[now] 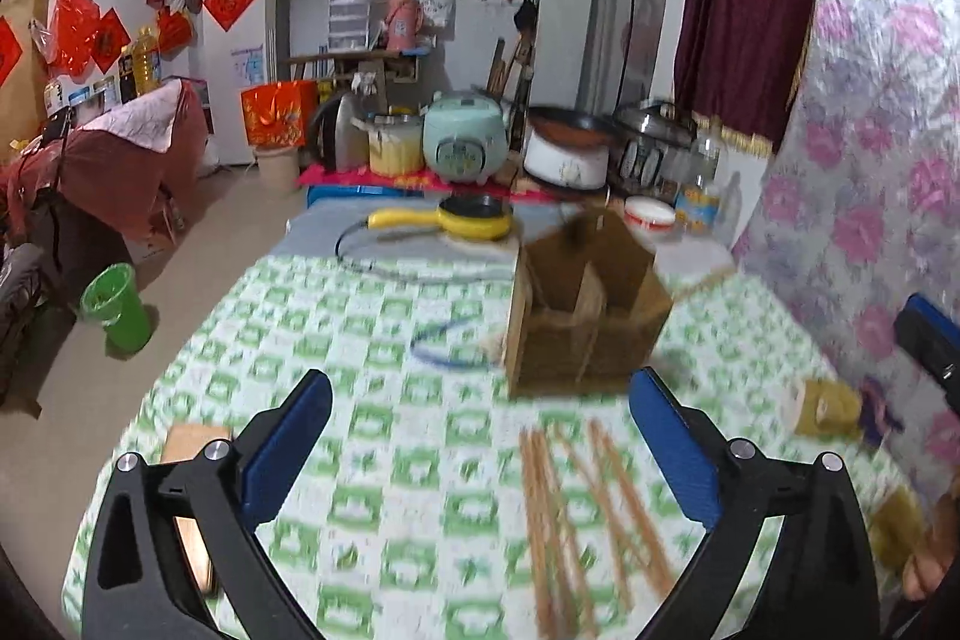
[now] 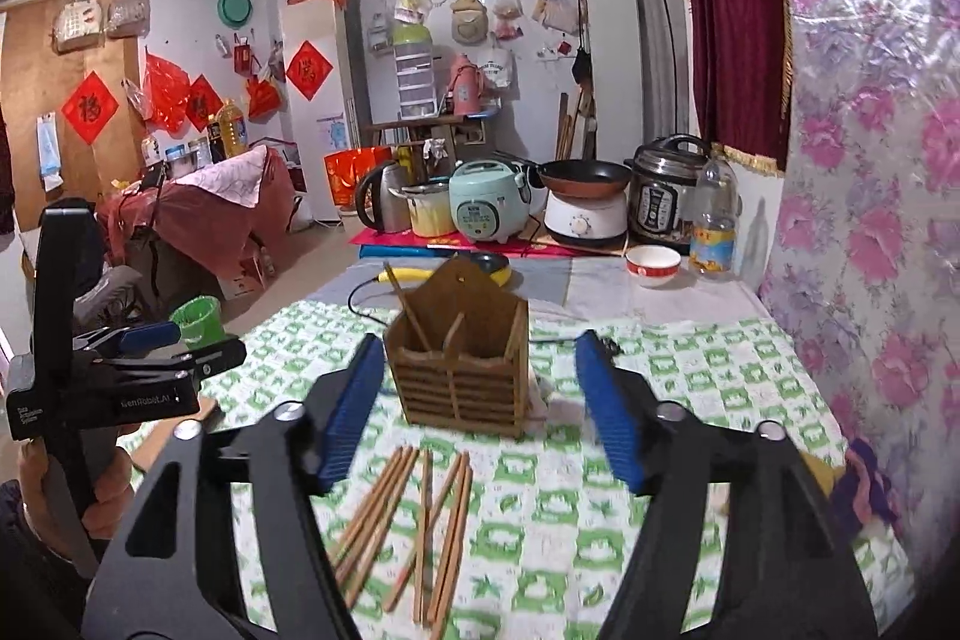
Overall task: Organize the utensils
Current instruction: 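Open both tools to drop the chopsticks into the wooden caddy, then move both tools back down to the loose chopsticks on the cloth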
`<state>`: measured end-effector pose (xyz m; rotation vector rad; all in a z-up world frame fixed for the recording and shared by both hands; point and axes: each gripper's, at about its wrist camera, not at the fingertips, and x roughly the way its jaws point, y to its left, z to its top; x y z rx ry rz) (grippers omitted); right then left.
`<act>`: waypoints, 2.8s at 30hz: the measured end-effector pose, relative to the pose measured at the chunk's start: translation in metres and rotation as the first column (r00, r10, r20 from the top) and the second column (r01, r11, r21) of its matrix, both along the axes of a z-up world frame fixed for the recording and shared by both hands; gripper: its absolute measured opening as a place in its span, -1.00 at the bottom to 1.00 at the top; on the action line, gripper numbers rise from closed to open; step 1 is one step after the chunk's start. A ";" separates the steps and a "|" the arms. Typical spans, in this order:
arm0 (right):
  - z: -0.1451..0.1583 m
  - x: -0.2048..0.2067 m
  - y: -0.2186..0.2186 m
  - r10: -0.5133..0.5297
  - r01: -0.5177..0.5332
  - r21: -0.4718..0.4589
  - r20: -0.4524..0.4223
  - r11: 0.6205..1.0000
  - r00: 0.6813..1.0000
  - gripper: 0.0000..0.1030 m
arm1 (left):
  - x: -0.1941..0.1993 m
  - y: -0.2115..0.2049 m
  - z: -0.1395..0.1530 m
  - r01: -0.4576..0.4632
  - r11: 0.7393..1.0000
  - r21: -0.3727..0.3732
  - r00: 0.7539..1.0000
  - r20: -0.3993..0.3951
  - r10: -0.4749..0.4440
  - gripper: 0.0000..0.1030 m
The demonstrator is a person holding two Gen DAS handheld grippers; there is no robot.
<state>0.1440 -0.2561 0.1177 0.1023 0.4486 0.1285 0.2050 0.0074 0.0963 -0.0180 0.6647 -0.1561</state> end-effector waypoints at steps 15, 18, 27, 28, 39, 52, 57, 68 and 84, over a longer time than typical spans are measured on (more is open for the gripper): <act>-0.155 0.008 -0.015 -0.029 0.046 0.051 -0.301 0.998 0.953 0.37 | -0.038 0.019 -0.147 0.040 0.998 0.046 0.967 -0.252 -0.027 0.89; -0.167 0.009 -0.016 -0.024 0.046 0.057 -0.330 0.997 0.944 0.37 | -0.041 0.016 -0.157 0.066 0.994 0.086 0.961 -0.275 -0.040 0.89; -0.179 0.007 -0.023 -0.011 0.045 0.091 -0.348 0.995 0.937 0.50 | -0.051 0.011 -0.168 0.155 0.982 0.109 0.933 -0.343 -0.109 0.89; -0.179 0.007 -0.023 -0.009 0.046 0.098 -0.349 0.994 0.937 0.50 | -0.053 0.009 -0.170 0.170 0.979 0.112 0.929 -0.350 -0.121 0.89; -0.186 0.011 -0.032 0.029 0.041 0.177 -0.374 0.983 0.927 0.54 | -0.048 -0.017 -0.175 0.248 0.955 0.162 0.913 -0.368 -0.175 0.89; -0.192 0.008 -0.023 0.104 -0.038 0.160 -0.428 0.986 0.898 0.54 | -0.028 0.000 -0.179 0.144 0.983 0.118 0.917 -0.389 -0.088 0.92; -0.194 -0.007 0.002 0.190 -0.181 0.066 -0.467 0.981 0.864 0.54 | -0.028 0.001 -0.179 0.139 0.983 0.121 0.918 -0.388 -0.082 0.92; -0.202 -0.009 0.032 0.132 -0.231 -0.132 -0.516 0.964 0.846 0.50 | -0.028 0.000 -0.179 0.139 0.983 0.121 0.918 -0.388 -0.082 0.92; -0.196 -0.011 0.023 0.070 -0.141 -0.122 -0.463 0.982 0.884 0.12 | -0.031 -0.002 -0.179 0.156 0.981 0.114 0.915 -0.390 -0.100 0.90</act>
